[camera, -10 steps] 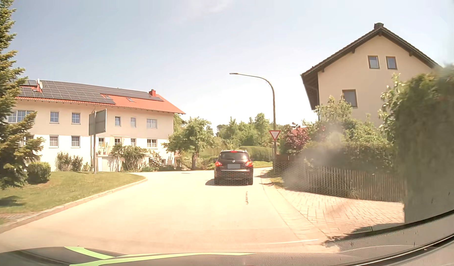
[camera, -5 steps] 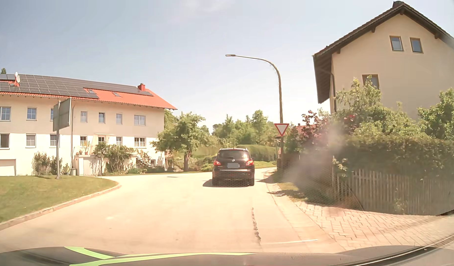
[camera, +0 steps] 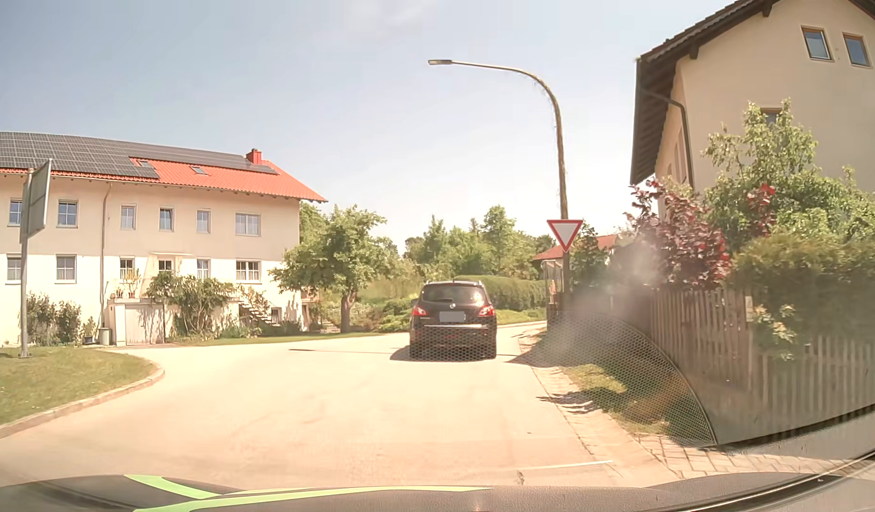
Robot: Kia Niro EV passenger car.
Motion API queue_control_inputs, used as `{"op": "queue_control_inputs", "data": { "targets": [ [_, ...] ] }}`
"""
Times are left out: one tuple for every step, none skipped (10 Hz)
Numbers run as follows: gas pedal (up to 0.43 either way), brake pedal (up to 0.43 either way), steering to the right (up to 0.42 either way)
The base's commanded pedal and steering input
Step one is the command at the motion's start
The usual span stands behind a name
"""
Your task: Follow the waypoints while adhering to traffic rules and regulations
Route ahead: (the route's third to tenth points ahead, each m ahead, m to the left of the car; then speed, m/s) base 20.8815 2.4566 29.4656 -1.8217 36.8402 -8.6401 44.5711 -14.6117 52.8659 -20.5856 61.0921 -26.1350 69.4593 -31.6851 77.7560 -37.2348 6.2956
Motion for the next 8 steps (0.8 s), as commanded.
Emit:
{"op": "queue_control_inputs", "data": {
  "targets": [
    [0.0,0.171,0.009],
    [0.0,0.165,0.009],
    [0.0,0.152,0.008],
    [0.0,0.14,0.007],
    [0.0,0.116,0.005],
    [0.0,0.073,0.003],
    [0.0,0.067,0.0],
    [0.0,0.067,-0.003]
  ]
}}
